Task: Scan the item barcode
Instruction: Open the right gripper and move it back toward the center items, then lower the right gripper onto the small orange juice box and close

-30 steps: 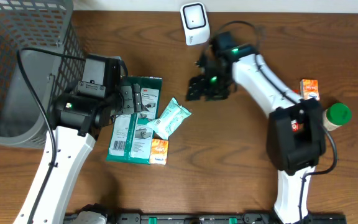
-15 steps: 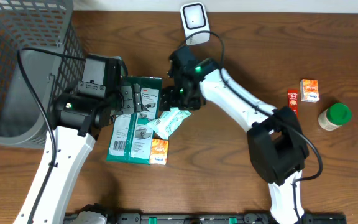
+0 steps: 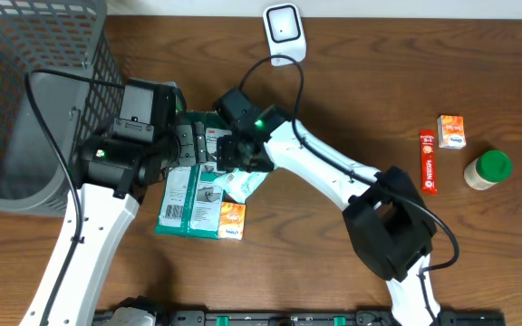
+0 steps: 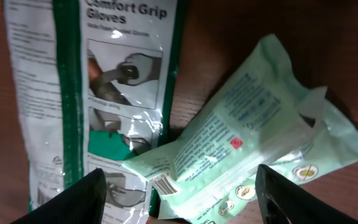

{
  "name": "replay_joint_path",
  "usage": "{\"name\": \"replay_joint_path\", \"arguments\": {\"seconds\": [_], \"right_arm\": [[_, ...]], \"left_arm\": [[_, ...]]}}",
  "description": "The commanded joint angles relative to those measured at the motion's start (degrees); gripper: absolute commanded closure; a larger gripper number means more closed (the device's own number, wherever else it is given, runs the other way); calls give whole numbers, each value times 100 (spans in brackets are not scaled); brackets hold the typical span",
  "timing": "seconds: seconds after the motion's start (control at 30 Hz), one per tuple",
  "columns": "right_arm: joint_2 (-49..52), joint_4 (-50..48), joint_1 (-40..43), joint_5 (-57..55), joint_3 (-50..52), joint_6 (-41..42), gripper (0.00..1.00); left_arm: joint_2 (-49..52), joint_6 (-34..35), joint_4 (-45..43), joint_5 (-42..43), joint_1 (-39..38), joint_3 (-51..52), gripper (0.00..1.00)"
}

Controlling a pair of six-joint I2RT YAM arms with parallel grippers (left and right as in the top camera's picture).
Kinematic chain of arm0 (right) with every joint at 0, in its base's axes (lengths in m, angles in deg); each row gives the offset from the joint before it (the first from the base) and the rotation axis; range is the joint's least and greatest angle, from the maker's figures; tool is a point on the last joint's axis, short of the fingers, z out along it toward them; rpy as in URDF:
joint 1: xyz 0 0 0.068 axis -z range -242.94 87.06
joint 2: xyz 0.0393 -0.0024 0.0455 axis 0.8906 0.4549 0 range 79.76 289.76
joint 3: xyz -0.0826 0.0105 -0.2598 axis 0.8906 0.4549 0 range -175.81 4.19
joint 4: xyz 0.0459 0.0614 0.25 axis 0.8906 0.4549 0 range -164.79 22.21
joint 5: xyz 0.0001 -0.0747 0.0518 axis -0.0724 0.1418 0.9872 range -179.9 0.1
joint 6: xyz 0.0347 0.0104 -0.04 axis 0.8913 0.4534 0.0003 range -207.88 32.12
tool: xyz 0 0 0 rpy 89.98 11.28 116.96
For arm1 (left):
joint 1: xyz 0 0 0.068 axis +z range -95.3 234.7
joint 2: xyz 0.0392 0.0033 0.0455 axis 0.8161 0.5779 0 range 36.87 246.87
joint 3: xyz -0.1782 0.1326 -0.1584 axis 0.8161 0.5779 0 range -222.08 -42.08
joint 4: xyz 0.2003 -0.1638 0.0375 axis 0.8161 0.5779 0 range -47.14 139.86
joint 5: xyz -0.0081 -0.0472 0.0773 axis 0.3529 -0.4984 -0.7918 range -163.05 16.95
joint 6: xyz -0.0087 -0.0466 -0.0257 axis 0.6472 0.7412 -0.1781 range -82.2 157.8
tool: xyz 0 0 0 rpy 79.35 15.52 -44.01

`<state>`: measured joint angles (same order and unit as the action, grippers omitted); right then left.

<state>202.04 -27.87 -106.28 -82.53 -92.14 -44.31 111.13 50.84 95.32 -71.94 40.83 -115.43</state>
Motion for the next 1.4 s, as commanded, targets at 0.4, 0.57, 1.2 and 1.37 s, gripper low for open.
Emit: {"name": "replay_joint_path", "arguments": {"seconds": [0.4,0.57,1.2,1.37], "right_arm": [[-13,50,85,-1147,459,527,29],[-15,227,240,-1165,496,444,31],[-881,138,544,2070,1019,-1897,68],[-881,-859,393,2634,1923,-1873,71]], "left_arm": [[22,-79,2,-70,31,-72,16],[22,-79,2,-70,31,-72,16],[22,-79,2,-70,31,-72,16],[22,-79,2,-72,31,-72,16]]}}
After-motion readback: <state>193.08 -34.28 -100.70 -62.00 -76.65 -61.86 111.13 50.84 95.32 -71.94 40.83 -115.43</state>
